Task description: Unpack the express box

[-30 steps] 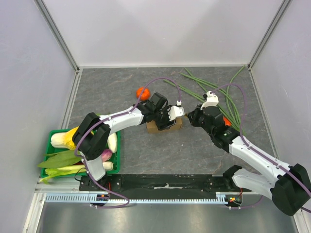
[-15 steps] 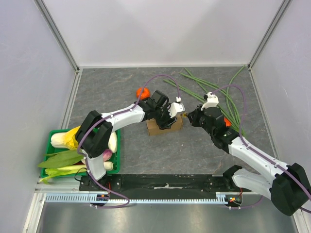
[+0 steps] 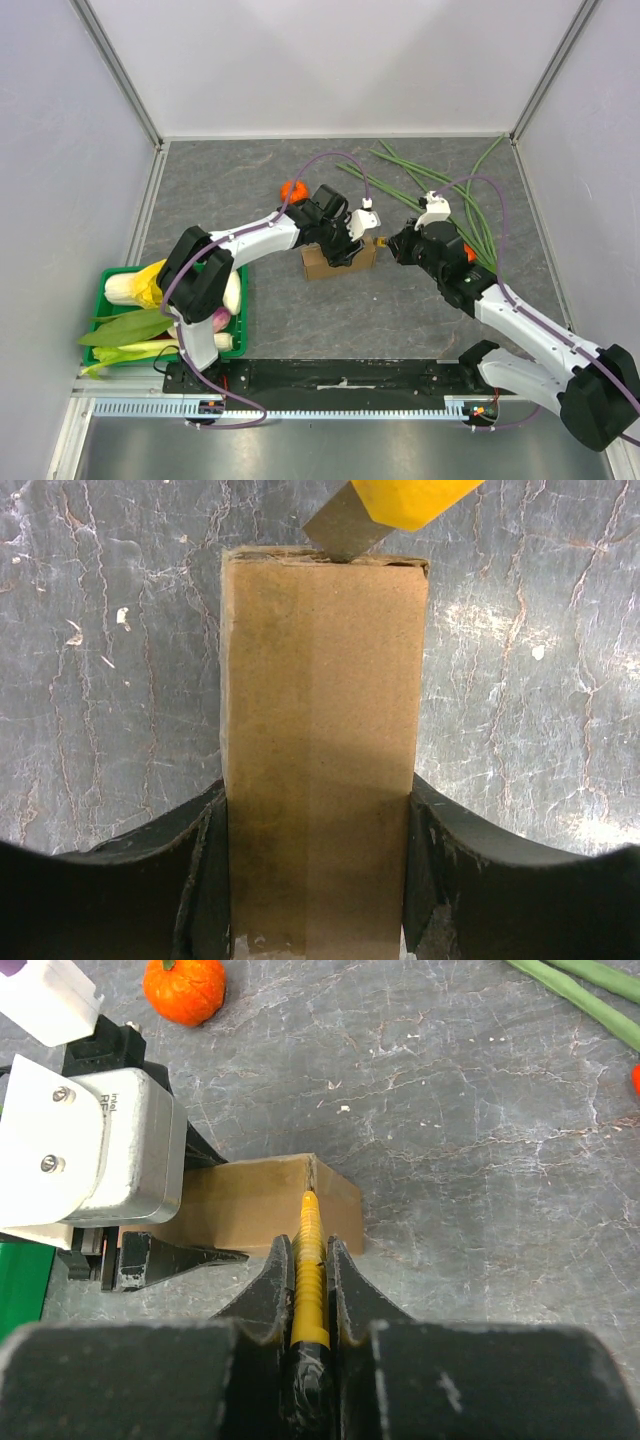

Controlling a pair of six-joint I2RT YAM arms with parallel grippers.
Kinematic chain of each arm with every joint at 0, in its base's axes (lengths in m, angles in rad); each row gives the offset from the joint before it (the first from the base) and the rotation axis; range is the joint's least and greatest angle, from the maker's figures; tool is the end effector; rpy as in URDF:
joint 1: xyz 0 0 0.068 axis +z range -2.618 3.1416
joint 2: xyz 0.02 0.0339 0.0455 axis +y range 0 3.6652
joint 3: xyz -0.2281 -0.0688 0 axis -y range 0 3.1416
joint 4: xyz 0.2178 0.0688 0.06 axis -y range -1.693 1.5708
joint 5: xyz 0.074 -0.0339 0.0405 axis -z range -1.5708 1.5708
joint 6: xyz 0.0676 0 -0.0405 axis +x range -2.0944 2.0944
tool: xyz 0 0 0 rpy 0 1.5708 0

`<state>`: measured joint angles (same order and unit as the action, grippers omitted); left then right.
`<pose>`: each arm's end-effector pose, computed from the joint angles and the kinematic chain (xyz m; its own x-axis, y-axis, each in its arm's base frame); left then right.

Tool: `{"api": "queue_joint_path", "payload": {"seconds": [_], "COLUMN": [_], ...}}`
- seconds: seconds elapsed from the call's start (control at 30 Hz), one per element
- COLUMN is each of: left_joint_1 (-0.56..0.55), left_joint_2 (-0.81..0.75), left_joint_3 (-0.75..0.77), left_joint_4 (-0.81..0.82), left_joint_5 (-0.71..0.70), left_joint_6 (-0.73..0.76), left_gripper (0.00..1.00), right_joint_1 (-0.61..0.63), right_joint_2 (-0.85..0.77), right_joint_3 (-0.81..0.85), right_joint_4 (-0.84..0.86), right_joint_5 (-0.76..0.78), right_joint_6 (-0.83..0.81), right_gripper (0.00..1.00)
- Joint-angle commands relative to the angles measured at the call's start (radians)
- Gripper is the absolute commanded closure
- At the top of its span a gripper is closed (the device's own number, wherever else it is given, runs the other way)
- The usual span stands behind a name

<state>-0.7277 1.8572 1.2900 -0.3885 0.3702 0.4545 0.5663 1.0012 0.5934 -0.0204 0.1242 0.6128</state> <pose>0.2671 -0.2706 0.1540 -0.2073 0.7327 -0.6482 0.9649 0.2622 -0.0122 0.2147 0.1266 0.2157 -0.5382 0.3342 -0.7738 -0.1562 0.8626 0.4812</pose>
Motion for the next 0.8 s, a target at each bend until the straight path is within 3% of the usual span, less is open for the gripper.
{"api": "queue_joint_path", "payload": {"seconds": [0.0,0.3,0.77], "left_joint_1": [0.025,-0.045,-0.072], "left_joint_2": [0.037,-0.004,-0.03], "left_joint_3": [-0.032,-0.106,-0.166], "left_joint_4": [-0.007,0.013,0.051], "left_joint_5": [-0.059,-0.111,-0.162], "left_joint_6": [-0.034,0.056,0.059], "left_gripper": [0.75,0.76,0.78], "right_joint_1": [0.017,0.017,0.017], "right_joint_2": [-0.024,-0.065,0.045], "right_joint_3": [0.04,0.147,0.141], "right_joint_4": [-0.165,-0.113,-0.049], "right_joint_5": [-0.058,0.1,0.052], "right_joint_6": [-0.021,-0.048,-0.058], "right_gripper": [1.0,1.0,1.0]}}
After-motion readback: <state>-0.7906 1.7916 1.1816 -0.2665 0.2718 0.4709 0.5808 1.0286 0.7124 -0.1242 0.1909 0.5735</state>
